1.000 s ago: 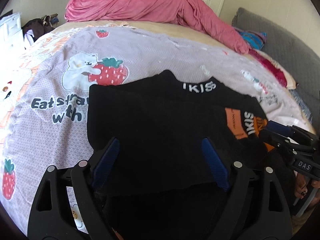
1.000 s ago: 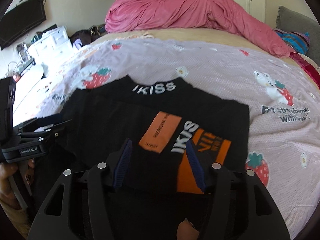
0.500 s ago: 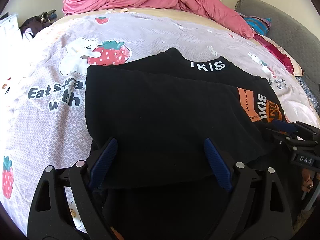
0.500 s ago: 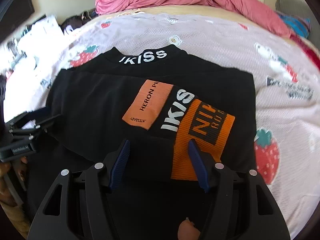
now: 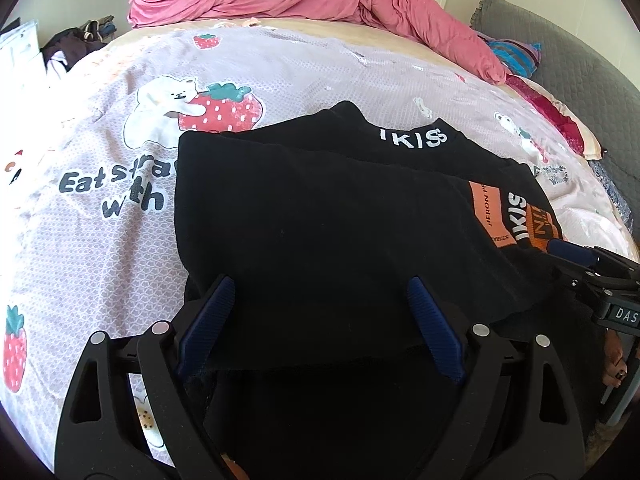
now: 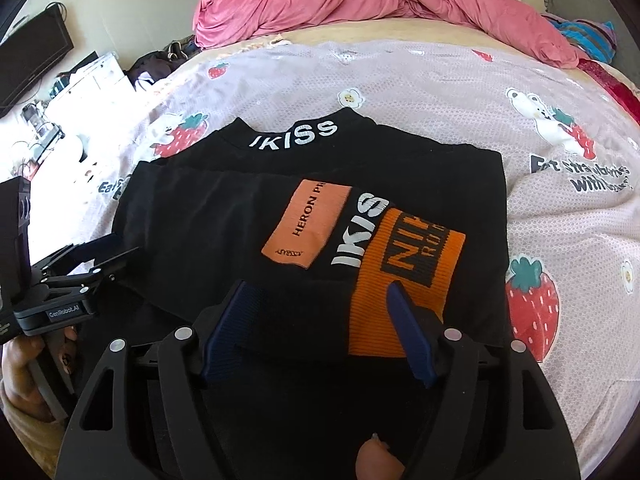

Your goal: Fold small clothes

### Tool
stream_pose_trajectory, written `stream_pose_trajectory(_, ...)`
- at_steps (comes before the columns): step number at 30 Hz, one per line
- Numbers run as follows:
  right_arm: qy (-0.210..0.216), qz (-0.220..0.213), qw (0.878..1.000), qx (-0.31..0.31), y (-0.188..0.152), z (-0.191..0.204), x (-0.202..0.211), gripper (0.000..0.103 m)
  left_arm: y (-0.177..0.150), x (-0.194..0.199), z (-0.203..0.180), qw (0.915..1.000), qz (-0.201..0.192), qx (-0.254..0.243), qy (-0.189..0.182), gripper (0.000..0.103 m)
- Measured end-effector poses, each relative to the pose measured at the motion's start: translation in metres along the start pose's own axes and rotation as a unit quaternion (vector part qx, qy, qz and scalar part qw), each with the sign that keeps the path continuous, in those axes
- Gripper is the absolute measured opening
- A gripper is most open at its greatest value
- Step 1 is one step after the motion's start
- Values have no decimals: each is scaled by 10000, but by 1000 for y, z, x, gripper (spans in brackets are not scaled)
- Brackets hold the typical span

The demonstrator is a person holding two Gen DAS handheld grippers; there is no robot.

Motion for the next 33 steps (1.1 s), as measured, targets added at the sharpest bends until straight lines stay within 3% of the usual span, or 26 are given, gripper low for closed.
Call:
stream_pose_trajectory(4,40,-18,10000,-26,1,0,2,70,1,4,0,9999,-46,68,-61,84)
stream_pose_trajectory(5,47,-22,10000,-34,1,0,2,75,1,5,1,9999,-56,96,-78,88)
stream_pose_trajectory(6,59,-22,10000,-53,1,-1,3,91,2,6,1,9998,-73,117,-108,89)
stream_pose_trajectory(7,74,-34,9999,-97,2,-2,4,95,2,8,1,9998,-94,141,-140,90)
stream_pose_trajectory(33,229,-599,9969,-450,5,-16,48,95,3,52,-10,9985,-550,60,26,94)
Point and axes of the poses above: each gripper's, at about its wrist camera, not at the fingertips, and x roughly against the way its jaws point, z to its left, y to its top, the point moved 1 cm from there along -x, roughly the way its jaws point, and after that the axes turned 11 degrees about -y, right-handed, at the moved point
